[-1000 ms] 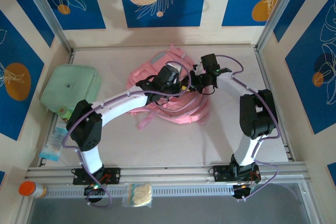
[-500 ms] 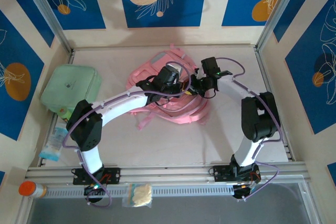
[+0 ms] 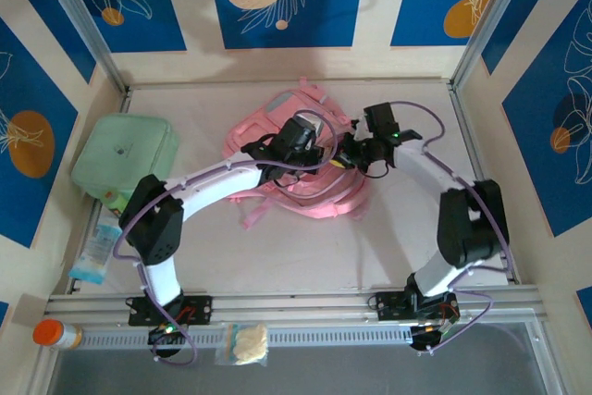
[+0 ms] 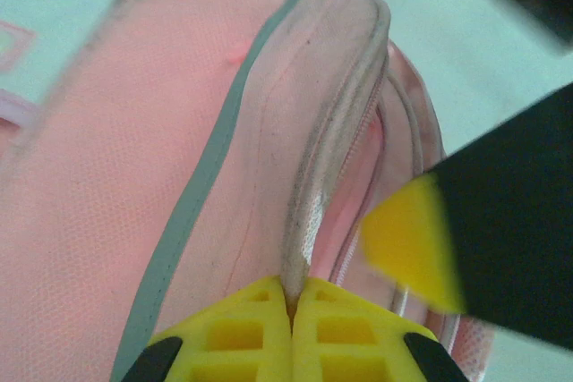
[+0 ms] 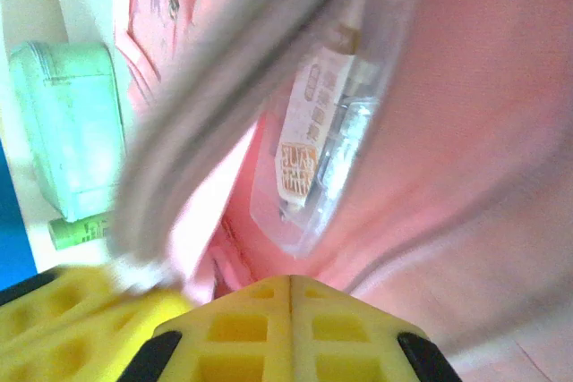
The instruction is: Pack the student bag
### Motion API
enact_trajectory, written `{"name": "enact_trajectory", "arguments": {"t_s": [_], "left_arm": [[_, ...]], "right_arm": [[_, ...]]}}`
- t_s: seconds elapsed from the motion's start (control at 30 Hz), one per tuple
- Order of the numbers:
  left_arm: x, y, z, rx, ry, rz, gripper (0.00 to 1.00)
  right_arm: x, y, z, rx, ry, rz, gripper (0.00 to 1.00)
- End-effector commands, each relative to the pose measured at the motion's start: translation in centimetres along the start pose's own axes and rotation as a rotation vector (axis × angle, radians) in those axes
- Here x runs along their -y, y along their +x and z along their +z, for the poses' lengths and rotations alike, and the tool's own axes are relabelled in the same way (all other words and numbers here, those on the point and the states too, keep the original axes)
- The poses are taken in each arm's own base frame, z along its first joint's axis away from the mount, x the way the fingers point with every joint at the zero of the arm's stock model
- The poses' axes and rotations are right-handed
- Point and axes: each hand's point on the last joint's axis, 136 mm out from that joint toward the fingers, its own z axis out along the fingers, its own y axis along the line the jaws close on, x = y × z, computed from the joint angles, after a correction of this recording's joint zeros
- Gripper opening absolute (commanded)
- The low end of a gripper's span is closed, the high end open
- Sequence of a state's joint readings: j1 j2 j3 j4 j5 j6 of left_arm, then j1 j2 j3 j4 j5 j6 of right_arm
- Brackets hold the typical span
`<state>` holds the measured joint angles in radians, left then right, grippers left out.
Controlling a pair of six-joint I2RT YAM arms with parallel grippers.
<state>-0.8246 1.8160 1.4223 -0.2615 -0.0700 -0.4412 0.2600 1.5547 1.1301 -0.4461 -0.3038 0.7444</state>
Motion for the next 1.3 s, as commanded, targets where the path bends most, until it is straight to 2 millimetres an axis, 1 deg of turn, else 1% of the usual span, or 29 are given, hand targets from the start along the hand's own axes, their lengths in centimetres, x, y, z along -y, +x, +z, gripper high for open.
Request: {"name": "enact_trajectory", "arguments": {"t_s": [0.0, 0.07, 0.1, 0.13, 0.2, 0.23, 0.33, 0.37, 0.43, 0.53, 0.63, 0.73, 0.83, 0.9, 0.97, 1.07, 1.17, 1.27], "left_arm": [[1.6, 0.1, 1.4, -0.040, 0.104, -0.032, 0.00], [2.3, 0.5, 1.4, -0.065, 0.145, -0.035, 0.00], [2.9, 0.6, 1.1, -0.075, 0.177, -0.034, 0.05], [3.4, 0.4, 0.5, -0.078, 0.211, -0.033, 0.12], [4.2, -0.3, -1.1, -0.064, 0.287, -0.055, 0.34], [3.9, -0.8, -2.1, -0.044, 0.305, -0.084, 0.39], [2.6, -1.6, -4.7, 0.023, 0.329, -0.144, 0.47], [1.8, -1.6, -5.3, 0.036, 0.314, -0.157, 0.50], [-0.5, -1.2, -6.3, 0.060, 0.250, -0.187, 0.54], [-4.4, 0.1, -6.6, 0.069, 0.171, -0.263, 0.57], [-7.6, 1.3, -6.1, 0.047, 0.125, -0.331, 0.60], [-9.7, 2.0, -5.5, 0.031, 0.082, -0.367, 0.61], [-11.4, 2.7, -4.5, 0.033, 0.033, -0.426, 0.62], [-12.0, 2.9, -3.9, 0.065, 0.027, -0.475, 0.61], [-11.7, 2.9, -3.2, 0.087, 0.066, -0.502, 0.60], [-11.6, 3.3, -2.1, 0.049, 0.072, -0.516, 0.59], [-12.1, 3.6, -1.7, 0.052, 0.056, -0.525, 0.55], [-12.6, 3.9, -1.5, 0.054, 0.028, -0.528, 0.54]], "right_arm": [[1.6, 0.6, -3.5, 0.051, 0.100, -0.020, 0.00], [2.0, 0.8, -4.8, 0.072, 0.143, -0.037, 0.01], [2.0, 1.0, -5.4, 0.080, 0.159, -0.047, 0.01], [2.0, 1.3, -5.8, 0.082, 0.170, -0.058, 0.01], [1.8, 1.8, -6.5, 0.081, 0.182, -0.081, 0.04], [1.6, 2.2, -6.7, 0.077, 0.194, -0.100, 0.05], [1.6, 3.2, -6.8, 0.053, 0.272, -0.155, 0.10], [1.6, 3.6, -6.7, 0.044, 0.298, -0.169, 0.11], [1.7, 4.5, -6.3, 0.018, 0.350, -0.196, 0.16], [1.1, 6.1, -5.1, -0.009, 0.413, -0.262, 0.28], [0.3, 7.8, -3.5, -0.024, 0.451, -0.311, 0.37], [-0.5, 9.1, -1.8, -0.020, 0.471, -0.332, 0.44], [-1.0, 10.0, -0.1, -0.013, 0.497, -0.315, 0.50], [-1.9, 10.7, 1.3, -0.011, 0.485, -0.311, 0.53], [-2.4, 11.0, 2.3, 0.007, 0.489, -0.295, 0.55], [-3.0, 11.1, 3.5, 0.028, 0.498, -0.267, 0.57], [-3.1, 11.2, 4.4, 0.044, 0.514, -0.239, 0.55], [-3.4, 11.7, 5.7, 0.054, 0.512, -0.219, 0.53]]}}
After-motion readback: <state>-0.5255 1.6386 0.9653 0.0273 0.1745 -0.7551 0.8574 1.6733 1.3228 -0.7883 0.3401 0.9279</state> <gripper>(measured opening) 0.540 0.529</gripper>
